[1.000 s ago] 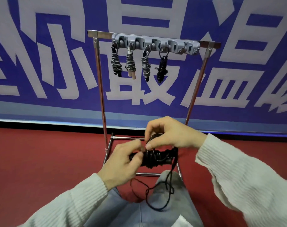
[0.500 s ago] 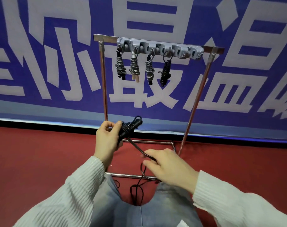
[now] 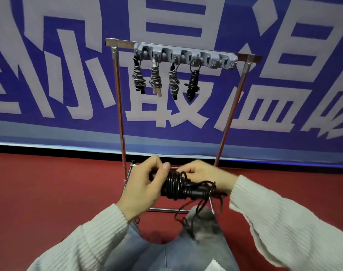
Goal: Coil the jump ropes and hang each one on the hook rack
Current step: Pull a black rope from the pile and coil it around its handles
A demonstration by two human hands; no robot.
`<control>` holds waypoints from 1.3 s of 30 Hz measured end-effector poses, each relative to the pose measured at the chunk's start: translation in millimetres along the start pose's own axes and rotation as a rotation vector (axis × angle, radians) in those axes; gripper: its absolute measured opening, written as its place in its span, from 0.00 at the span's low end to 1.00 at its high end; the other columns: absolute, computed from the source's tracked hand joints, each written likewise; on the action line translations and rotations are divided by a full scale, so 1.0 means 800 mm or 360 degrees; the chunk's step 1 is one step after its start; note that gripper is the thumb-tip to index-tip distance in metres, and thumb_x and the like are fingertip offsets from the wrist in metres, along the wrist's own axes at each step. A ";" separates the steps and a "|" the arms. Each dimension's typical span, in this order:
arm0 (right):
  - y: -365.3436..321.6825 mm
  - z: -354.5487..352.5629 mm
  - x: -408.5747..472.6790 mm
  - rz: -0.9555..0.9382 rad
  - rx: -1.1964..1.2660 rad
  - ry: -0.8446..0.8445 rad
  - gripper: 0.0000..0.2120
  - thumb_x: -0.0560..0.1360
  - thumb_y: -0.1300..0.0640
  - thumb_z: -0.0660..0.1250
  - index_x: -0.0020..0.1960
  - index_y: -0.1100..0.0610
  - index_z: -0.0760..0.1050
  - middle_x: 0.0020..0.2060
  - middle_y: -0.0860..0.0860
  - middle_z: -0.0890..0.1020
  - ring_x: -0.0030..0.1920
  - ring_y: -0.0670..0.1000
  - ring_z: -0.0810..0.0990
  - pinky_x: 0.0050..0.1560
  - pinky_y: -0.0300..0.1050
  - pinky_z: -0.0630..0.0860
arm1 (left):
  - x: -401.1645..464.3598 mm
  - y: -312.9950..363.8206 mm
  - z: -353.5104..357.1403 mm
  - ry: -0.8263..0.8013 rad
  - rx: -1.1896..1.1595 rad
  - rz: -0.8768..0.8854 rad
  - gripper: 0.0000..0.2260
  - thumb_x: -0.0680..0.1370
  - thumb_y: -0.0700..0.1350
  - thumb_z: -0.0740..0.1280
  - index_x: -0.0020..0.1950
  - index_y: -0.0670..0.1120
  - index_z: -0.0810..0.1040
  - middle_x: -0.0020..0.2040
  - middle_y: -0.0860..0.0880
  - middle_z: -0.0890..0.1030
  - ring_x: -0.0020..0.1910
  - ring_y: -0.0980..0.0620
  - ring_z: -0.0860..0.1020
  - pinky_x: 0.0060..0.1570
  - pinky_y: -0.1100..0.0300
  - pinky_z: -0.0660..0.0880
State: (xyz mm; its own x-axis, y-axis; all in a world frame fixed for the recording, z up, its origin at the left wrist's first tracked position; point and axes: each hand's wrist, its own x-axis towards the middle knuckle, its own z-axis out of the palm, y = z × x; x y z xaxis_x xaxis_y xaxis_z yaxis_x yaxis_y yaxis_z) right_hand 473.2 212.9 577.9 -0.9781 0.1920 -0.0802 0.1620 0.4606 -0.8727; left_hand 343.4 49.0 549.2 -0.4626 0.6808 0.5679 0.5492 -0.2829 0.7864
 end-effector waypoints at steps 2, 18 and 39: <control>0.014 0.025 -0.005 0.0006 0.0152 -0.0051 0.06 0.79 0.55 0.69 0.50 0.58 0.80 0.29 0.42 0.78 0.29 0.42 0.73 0.30 0.36 0.67 | 0.009 0.015 -0.001 0.0178 -0.0492 -0.0403 0.20 0.79 0.55 0.68 0.34 0.47 0.65 0.27 0.47 0.68 0.20 0.52 0.65 0.20 0.65 0.61; -0.008 0.007 -0.014 0.0057 -0.0694 0.0516 0.08 0.80 0.47 0.70 0.52 0.49 0.86 0.35 0.45 0.84 0.32 0.41 0.77 0.38 0.40 0.70 | 0.042 -0.102 -0.018 0.0348 0.0857 -0.0466 0.16 0.79 0.55 0.70 0.44 0.47 0.69 0.36 0.45 0.80 0.40 0.35 0.79 0.39 0.52 0.69; 0.039 0.049 -0.013 0.0038 0.0015 0.0362 0.02 0.80 0.58 0.71 0.51 0.51 0.81 0.39 0.43 0.83 0.41 0.41 0.81 0.44 0.34 0.74 | 0.039 -0.023 -0.033 0.0278 -0.1630 -0.1126 0.20 0.78 0.60 0.65 0.62 0.47 0.79 0.44 0.50 0.81 0.16 0.61 0.60 0.14 0.70 0.53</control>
State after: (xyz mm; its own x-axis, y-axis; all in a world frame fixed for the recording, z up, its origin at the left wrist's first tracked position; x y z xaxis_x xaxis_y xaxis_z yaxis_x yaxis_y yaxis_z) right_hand 483.7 191.1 532.3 -0.9191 0.3939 0.0088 0.1826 0.4457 -0.8764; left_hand 300.5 57.8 558.9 -0.5634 0.8212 -0.0913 -0.6117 -0.3403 0.7142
